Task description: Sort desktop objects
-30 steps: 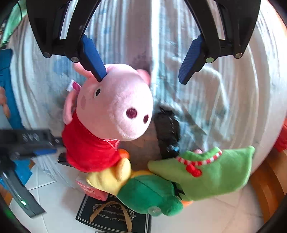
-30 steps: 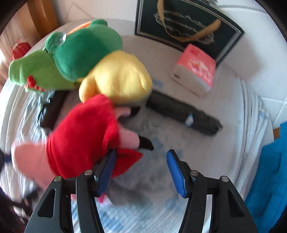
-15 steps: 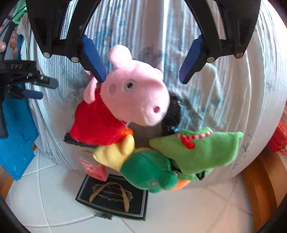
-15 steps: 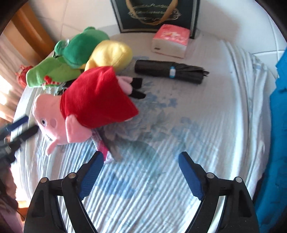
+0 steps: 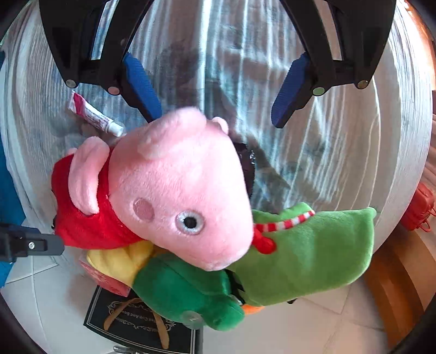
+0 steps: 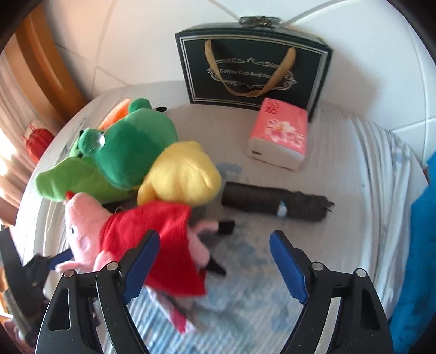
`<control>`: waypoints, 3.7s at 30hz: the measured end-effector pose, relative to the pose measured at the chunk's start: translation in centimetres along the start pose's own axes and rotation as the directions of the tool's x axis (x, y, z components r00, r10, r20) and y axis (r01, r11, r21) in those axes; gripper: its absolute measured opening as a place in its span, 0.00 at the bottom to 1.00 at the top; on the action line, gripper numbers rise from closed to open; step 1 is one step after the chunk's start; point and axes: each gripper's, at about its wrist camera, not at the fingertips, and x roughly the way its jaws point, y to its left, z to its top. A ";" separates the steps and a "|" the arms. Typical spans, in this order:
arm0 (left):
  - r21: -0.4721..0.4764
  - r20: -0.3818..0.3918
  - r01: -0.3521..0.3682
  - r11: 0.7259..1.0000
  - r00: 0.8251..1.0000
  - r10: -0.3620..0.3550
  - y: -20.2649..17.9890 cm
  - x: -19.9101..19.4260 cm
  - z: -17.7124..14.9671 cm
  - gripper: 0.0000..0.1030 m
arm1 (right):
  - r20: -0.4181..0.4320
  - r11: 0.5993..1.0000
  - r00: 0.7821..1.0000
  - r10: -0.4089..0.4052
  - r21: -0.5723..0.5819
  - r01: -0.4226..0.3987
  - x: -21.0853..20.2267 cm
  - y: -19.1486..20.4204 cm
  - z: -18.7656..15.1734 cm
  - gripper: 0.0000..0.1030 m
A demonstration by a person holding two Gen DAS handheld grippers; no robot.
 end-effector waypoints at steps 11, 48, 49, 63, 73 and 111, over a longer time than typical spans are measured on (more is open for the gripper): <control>-0.059 0.116 0.122 0.991 0.987 -0.115 2.4 -9.1 -2.0 0.81 | -0.152 0.981 0.975 0.164 -0.082 -0.178 0.9 2.8 -8.0 0.81; -0.011 0.024 0.081 0.997 0.996 -0.080 -0.1 -1.6 -4.9 0.71 | -0.101 0.968 0.971 0.218 -0.105 -0.228 1.2 6.3 -8.8 0.95; -0.006 0.037 0.076 0.997 0.996 -0.075 -0.1 -1.8 -5.0 0.67 | -0.096 0.966 0.970 0.223 -0.111 -0.233 1.0 6.3 -8.7 0.85; 0.080 0.296 0.093 0.992 0.948 -0.113 -2.3 -13.5 -4.7 0.64 | 0.109 0.975 0.982 0.151 -0.182 -0.130 -10.5 5.8 -11.0 0.78; 0.134 0.345 0.136 0.981 0.922 -0.175 -6.0 -17.8 -4.4 0.60 | 0.180 0.996 0.980 0.080 -0.041 -0.073 -17.4 0.8 -14.2 0.49; 0.557 -0.043 0.287 0.779 0.947 -0.318 -10.4 -3.0 1.1 0.68 | -0.036 0.920 0.999 -0.034 0.390 0.045 -5.5 -7.3 -17.3 1.00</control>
